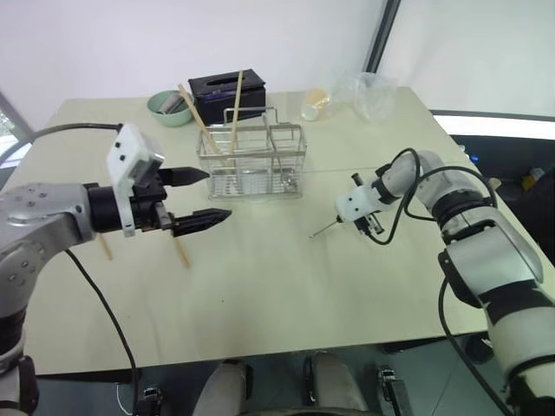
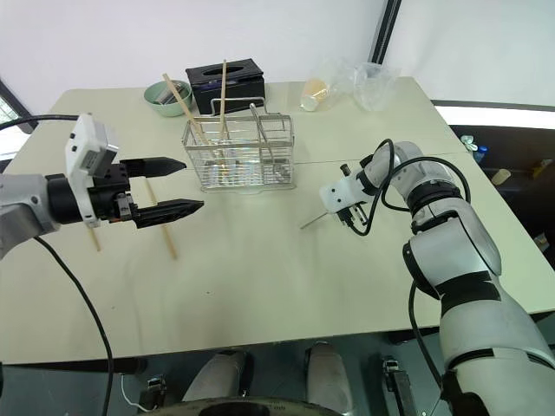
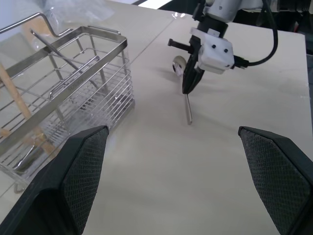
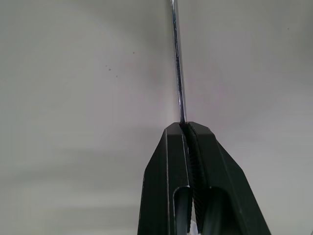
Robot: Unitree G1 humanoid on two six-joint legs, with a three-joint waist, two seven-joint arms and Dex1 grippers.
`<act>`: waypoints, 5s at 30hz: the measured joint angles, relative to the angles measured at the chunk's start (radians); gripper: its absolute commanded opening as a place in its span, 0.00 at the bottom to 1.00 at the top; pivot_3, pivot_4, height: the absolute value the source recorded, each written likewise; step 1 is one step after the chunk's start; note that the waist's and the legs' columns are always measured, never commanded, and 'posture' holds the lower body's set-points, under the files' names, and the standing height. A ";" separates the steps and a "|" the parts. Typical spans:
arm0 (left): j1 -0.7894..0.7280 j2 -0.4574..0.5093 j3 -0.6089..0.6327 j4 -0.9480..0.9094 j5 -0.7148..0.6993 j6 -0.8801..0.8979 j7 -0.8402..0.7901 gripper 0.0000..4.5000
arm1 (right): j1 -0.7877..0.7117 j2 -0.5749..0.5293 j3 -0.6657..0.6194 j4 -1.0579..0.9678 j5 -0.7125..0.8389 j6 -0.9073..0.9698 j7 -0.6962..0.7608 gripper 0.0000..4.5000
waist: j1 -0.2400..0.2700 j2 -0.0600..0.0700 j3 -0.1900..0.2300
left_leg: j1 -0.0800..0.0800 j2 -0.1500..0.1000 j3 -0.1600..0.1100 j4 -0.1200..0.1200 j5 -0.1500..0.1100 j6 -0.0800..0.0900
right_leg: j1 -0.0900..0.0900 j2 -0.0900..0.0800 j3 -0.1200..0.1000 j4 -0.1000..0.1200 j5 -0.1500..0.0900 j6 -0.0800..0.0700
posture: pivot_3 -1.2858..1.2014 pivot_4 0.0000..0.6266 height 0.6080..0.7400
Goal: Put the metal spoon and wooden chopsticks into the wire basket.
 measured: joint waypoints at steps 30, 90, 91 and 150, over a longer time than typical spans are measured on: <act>-0.132 -0.076 -0.034 0.164 0.091 -0.108 0.010 1.00 | 0.225 0.238 -0.583 -1.191 0.971 1.374 -0.610 0.01 | 0.033 0.000 0.000 | -0.006 0.000 -0.003 0.000 0.000 0.000 | -0.008 -0.002 0.000 0.000 0.002 -0.002 | 0.52 0.24 0.31; -0.562 -0.264 0.125 1.418 0.652 -0.014 0.864 1.00 | 0.936 -0.262 -0.752 -1.925 1.440 1.647 -0.448 0.99 | 0.057 -0.010 -0.006 | -0.006 0.000 -0.001 0.001 -0.001 0.001 | -0.006 -0.005 -0.002 -0.002 0.003 0.001 | 0.52 0.24 0.31; -0.564 -0.263 0.126 1.438 0.654 -0.026 0.864 1.00 | 0.939 -0.262 -0.753 -1.929 1.444 1.647 -0.456 0.99 | 0.057 -0.010 -0.006 | -0.006 0.000 -0.002 0.001 -0.001 0.001 | -0.006 -0.005 -0.002 -0.002 0.003 0.001 | 0.52 0.24 0.31; -0.545 -0.753 -0.080 0.794 0.549 -0.790 0.529 0.02 | 0.990 -0.227 -0.716 -1.985 1.401 1.524 -0.630 1.00 | 0.061 -0.013 -0.008 | -0.007 -0.002 0.000 0.003 -0.001 0.001 | -0.003 -0.008 -0.006 -0.005 0.004 0.002 | 0.52 0.24 0.31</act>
